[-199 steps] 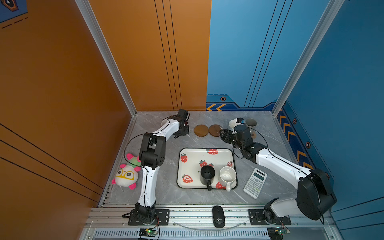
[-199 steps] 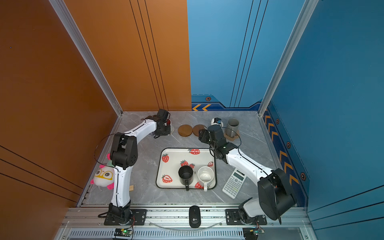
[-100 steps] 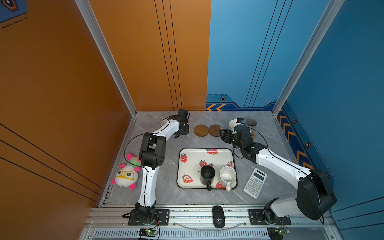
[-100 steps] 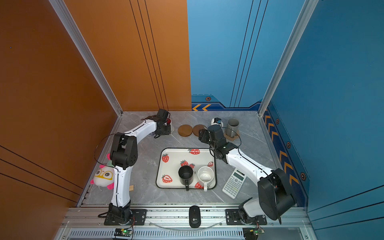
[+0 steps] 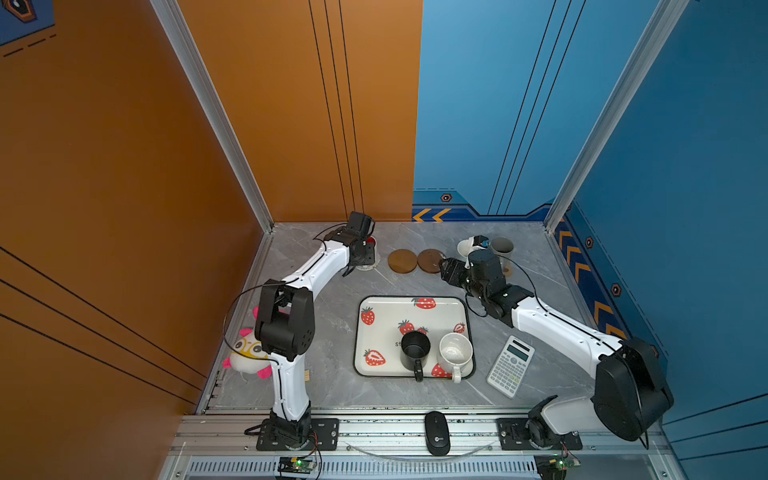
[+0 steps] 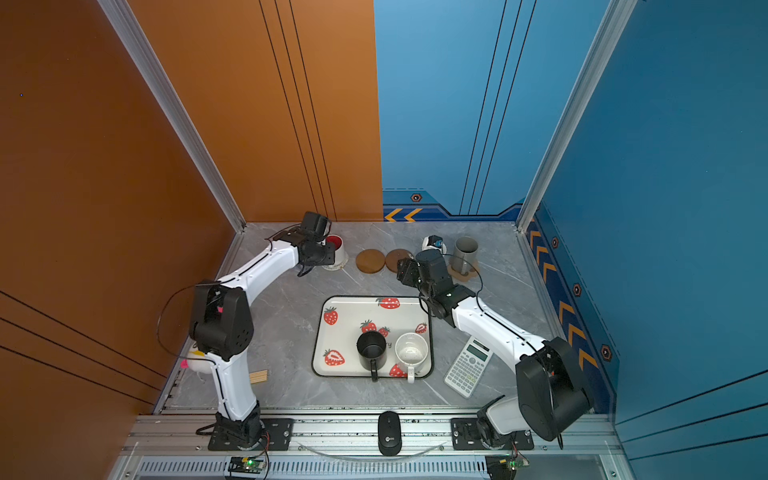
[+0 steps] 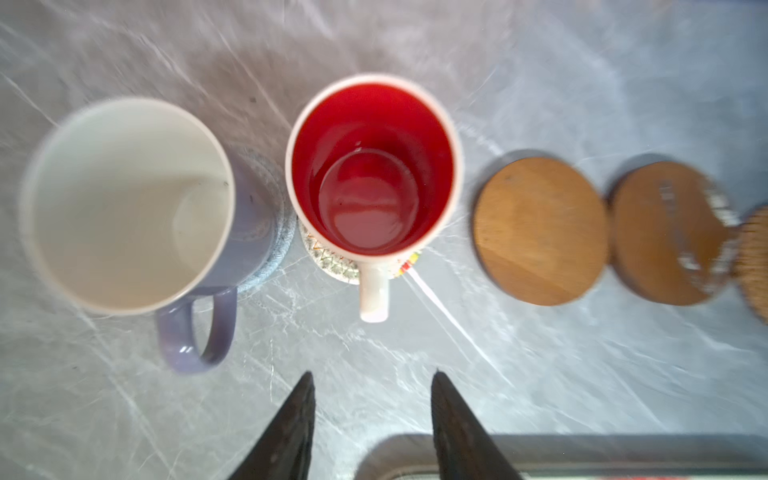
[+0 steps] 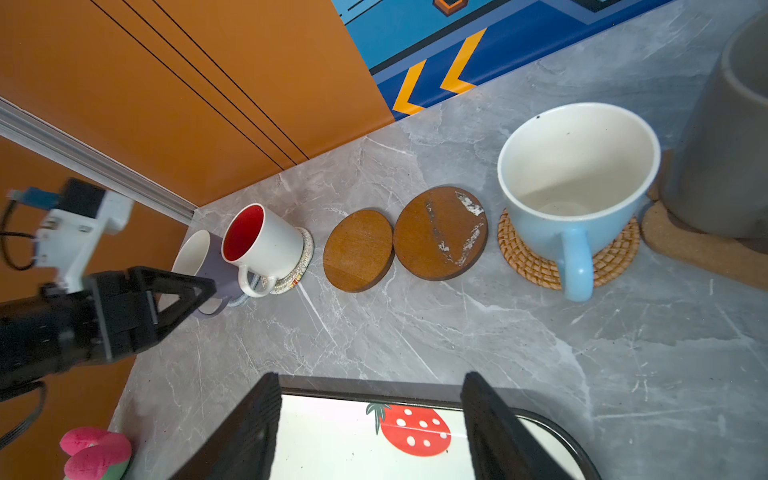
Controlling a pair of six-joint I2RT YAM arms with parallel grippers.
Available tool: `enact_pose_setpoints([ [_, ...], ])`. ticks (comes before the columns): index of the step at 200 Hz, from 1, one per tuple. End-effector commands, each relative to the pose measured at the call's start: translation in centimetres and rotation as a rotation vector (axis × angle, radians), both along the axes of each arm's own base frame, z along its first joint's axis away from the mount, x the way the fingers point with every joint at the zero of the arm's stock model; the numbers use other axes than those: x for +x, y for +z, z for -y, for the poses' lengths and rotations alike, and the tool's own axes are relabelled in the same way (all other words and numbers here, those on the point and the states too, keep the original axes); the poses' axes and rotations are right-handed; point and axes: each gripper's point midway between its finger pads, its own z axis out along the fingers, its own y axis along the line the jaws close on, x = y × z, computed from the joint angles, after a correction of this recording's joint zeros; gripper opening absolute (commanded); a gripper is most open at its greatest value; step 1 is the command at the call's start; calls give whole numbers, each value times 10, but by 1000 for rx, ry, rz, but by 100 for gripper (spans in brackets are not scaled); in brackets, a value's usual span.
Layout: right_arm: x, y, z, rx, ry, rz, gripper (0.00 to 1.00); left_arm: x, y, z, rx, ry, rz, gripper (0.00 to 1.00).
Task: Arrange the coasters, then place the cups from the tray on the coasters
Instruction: 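Open and raise the left gripper while the right gripper moves toward the tray, then move the right gripper over the speckled white mug on the tray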
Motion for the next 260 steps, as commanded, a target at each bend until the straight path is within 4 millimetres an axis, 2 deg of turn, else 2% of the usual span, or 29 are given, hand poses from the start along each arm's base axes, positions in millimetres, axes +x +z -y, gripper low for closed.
enact_pose_setpoints([
  [1,-7,19,5,-18,-10,29,69,-10,36,13,-25,-16,99,49],
  [25,-15,37,6,-52,-3,49,70,-28,64,33,-43,-89,164,52],
  [53,-31,61,13,-140,13,69,72,-54,76,51,-55,-156,209,53],
  [85,-53,71,20,-198,29,68,72,-71,87,70,-170,-231,341,55],
  [96,-61,72,19,-205,52,68,72,-72,96,73,-217,-248,413,55],
  [117,-82,75,11,-252,125,66,72,-79,99,79,-265,-288,444,56],
  [162,-136,60,8,-394,184,25,69,-85,96,91,-271,-343,430,56],
  [183,-164,52,4,-407,193,67,70,-86,97,92,-273,-355,442,58],
  [201,-182,40,8,-393,170,68,70,-86,96,92,-277,-357,450,58],
  [235,-211,1,27,-401,106,-6,69,-87,98,96,-297,-368,456,58],
  [260,-228,-26,29,-406,94,-71,68,-86,96,103,-343,-377,458,58],
])
